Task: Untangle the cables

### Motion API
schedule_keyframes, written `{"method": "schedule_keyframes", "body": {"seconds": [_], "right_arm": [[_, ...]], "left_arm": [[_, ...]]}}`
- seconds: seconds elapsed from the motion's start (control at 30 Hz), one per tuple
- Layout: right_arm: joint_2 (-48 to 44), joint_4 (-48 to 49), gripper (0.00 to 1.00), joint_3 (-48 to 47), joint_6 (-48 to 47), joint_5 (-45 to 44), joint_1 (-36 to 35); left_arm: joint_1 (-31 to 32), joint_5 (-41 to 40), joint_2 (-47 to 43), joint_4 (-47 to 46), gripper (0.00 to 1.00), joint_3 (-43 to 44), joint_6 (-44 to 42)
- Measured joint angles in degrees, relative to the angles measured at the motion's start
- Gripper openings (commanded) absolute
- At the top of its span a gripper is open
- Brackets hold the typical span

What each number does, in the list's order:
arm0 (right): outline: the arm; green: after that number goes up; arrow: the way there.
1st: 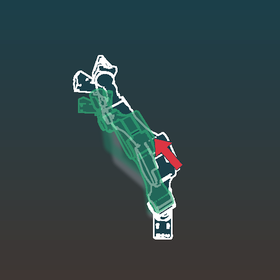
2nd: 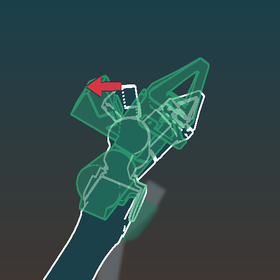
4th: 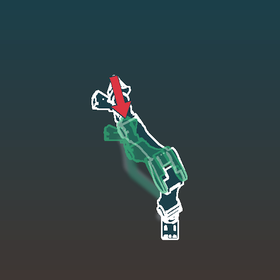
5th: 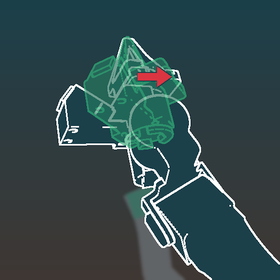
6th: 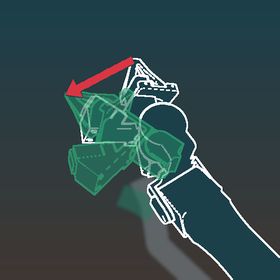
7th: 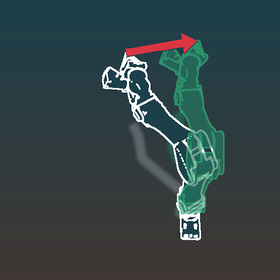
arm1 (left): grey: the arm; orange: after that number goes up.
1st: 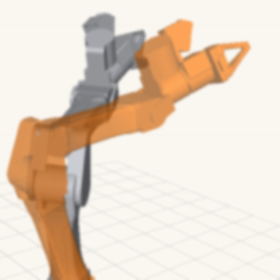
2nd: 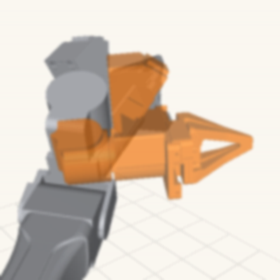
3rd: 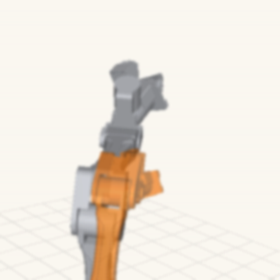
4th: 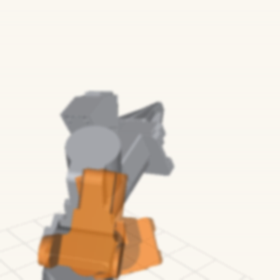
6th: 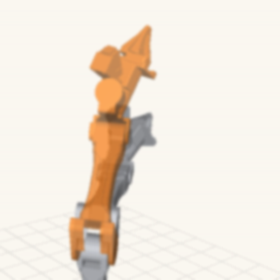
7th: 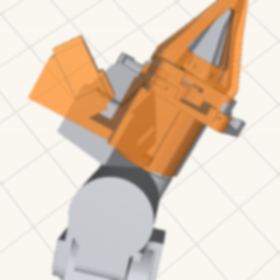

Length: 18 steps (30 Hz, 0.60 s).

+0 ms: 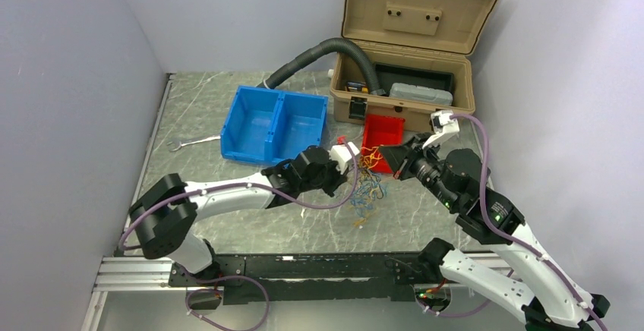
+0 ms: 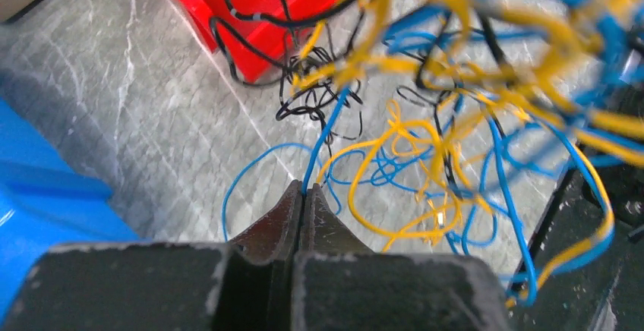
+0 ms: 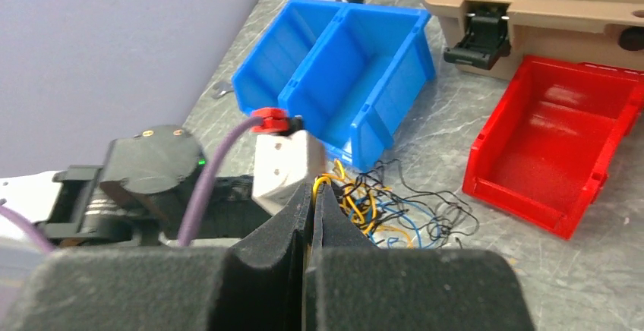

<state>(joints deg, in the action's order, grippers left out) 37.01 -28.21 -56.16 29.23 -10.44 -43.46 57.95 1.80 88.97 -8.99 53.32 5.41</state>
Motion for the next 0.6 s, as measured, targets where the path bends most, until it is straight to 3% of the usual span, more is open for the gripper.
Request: {"method": "schedule_keyframes", "body": {"seconds": [0.17, 0.33, 0.43, 0.6], "right_arm": [[-2.4, -0.4, 0.00, 2.9, 0.9, -6.2, 0.0], [-3.8, -7.4, 0.00, 7.3, 4.9, -21.4, 0.0], [-3.9, -13.6, 0.00, 8.9, 9.7, -30.3, 0.0], [-5.9, -19.4, 0.00, 11.1, 14.0, -38.7, 0.1]], "left_arm": [[-0.1, -1.9, -8.3, 2.9, 0.00, -3.8, 1.4], [-2.5, -2.8, -18.4, 7.4, 0.00, -6.4, 6.7], [-7.3, -2.1, -24.7, 11.0, 0.00, -9.4, 11.1], [-24.0, 3.0, -33.8, 18.5, 0.00, -15.1, 18.4]]}}
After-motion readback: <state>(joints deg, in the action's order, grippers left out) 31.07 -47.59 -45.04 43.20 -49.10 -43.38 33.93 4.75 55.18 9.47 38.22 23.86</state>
